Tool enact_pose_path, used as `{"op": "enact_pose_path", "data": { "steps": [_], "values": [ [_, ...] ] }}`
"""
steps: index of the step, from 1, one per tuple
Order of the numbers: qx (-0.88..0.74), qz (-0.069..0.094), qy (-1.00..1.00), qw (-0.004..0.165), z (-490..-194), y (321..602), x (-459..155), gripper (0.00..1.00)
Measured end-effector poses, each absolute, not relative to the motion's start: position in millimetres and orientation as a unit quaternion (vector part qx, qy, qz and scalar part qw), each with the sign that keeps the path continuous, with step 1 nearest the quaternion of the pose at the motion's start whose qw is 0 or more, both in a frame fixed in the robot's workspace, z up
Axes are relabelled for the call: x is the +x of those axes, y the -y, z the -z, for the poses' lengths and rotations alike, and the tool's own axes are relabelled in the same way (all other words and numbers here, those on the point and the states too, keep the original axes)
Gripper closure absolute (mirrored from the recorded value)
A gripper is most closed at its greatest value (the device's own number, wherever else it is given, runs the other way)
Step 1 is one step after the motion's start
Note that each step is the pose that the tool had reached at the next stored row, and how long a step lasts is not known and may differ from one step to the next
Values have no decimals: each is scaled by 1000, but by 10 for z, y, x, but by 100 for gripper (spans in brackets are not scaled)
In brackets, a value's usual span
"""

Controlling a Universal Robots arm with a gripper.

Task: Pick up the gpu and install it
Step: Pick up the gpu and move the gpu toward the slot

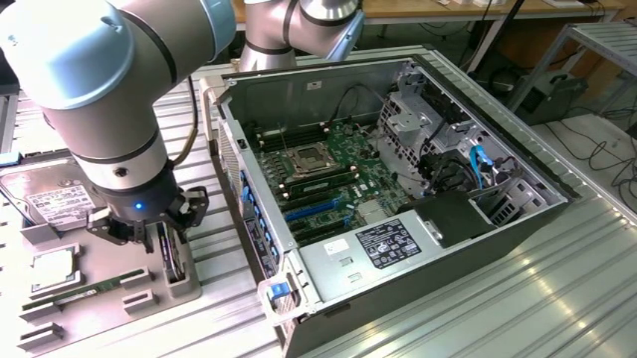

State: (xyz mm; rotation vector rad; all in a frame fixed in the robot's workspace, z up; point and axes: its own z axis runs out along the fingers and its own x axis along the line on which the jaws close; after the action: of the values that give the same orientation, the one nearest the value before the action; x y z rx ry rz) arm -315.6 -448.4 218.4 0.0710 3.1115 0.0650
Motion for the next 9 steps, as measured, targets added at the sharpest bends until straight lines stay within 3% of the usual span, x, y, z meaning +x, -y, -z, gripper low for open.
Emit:
{"op": "enact_pose_path", "data": {
  "steps": [1, 3, 9],
  "values": [
    [23, -21, -999, 14, -2185, 4494, -3155, 50],
    [23, -21, -999, 14, -2184, 4501, -3153, 64],
    [23, -21, -999, 14, -2182, 4503, -3137, 64]
  ]
}}
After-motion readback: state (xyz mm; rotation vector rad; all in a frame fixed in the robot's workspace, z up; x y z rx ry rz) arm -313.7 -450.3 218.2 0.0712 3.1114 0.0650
